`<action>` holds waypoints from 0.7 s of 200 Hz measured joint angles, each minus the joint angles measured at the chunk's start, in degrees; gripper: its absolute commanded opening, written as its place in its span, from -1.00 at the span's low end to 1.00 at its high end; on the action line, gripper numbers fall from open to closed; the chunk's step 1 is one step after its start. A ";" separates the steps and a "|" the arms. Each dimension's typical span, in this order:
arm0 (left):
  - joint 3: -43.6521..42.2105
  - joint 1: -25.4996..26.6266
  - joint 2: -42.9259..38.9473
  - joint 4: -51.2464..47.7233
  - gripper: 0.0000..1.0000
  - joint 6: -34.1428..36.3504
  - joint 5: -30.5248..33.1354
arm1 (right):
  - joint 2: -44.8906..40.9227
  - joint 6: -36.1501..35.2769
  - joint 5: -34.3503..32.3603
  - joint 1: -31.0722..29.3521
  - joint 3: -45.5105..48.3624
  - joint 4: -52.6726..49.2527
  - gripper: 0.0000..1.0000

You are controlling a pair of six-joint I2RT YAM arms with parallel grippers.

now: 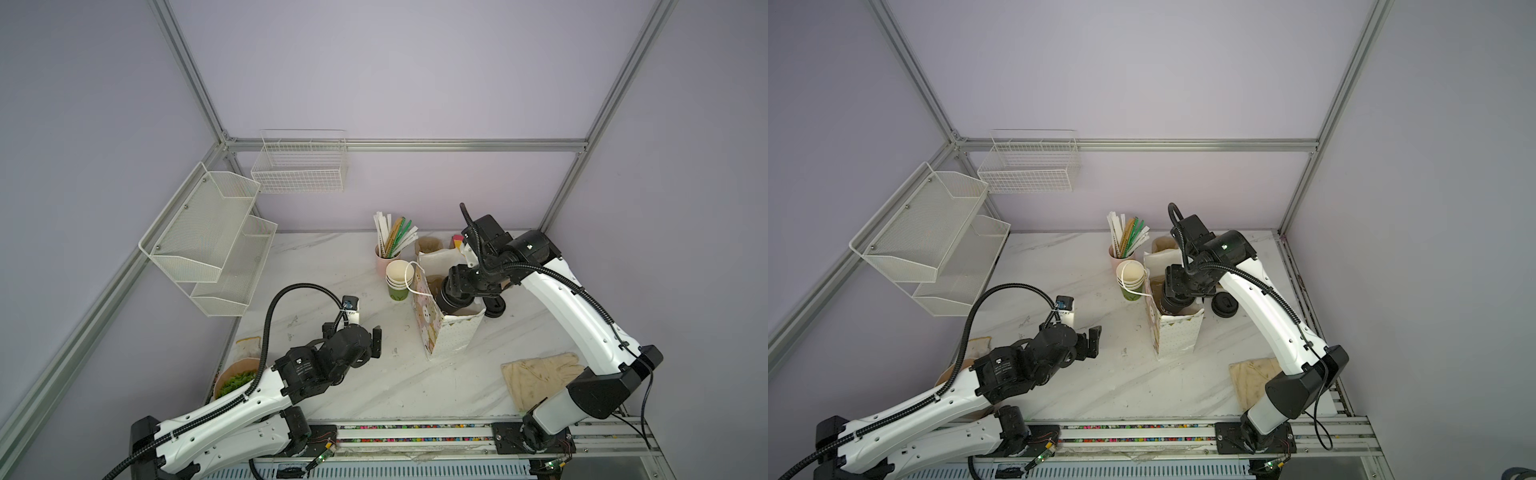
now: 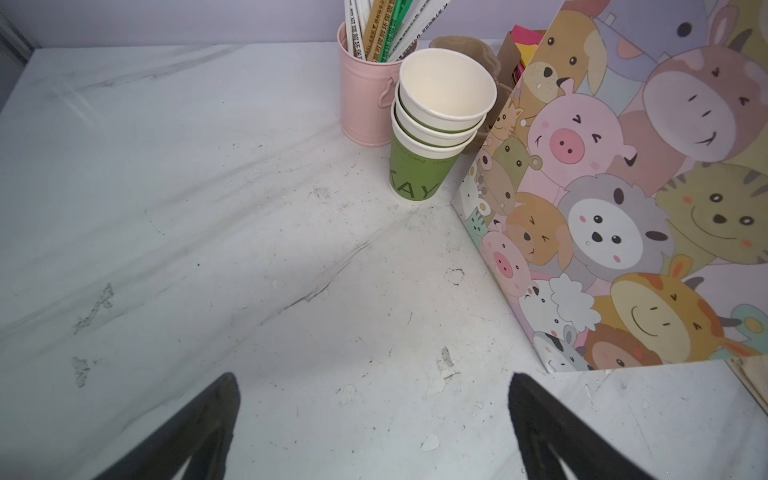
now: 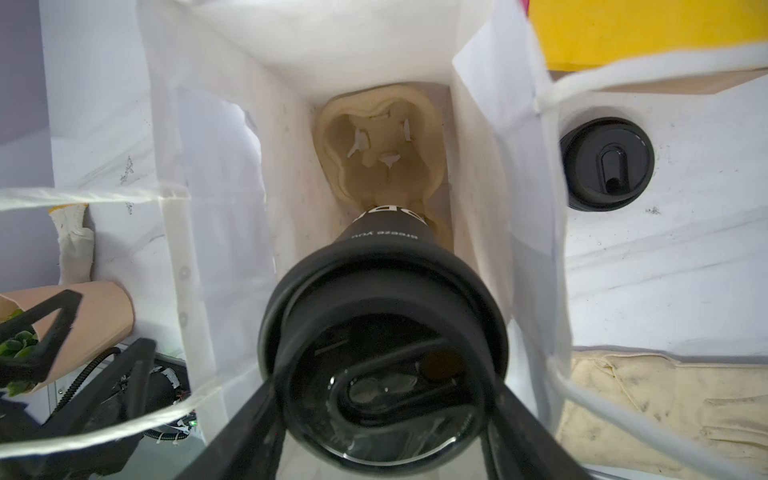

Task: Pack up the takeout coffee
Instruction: 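Lower the black lid into the bag onto the cardboard carrier with the right gripper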

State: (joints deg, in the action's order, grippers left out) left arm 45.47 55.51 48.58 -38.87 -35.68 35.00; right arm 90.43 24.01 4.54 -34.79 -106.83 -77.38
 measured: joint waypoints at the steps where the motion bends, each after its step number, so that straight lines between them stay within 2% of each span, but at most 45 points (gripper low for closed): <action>1: 0.07 0.00 -0.09 -0.13 1.00 0.02 0.04 | 0.02 0.00 -0.07 -0.02 0.00 0.00 0.40; 65: 2.27 0.00 -4.94 -8.96 0.99 5.38 5.99 | 1.68 0.13 -1.22 -2.64 1.36 -0.02 0.39; 140: 2.27 0.00 -5.44 -10.10 1.00 7.37 7.87 | 4.11 0.04 -2.91 -3.17 4.72 0.17 0.38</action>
State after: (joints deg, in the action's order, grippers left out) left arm 47.75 55.51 43.13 -48.97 -28.32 42.87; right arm 94.54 24.05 1.63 -37.95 -102.10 -77.21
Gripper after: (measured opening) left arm 0.997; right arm 0.694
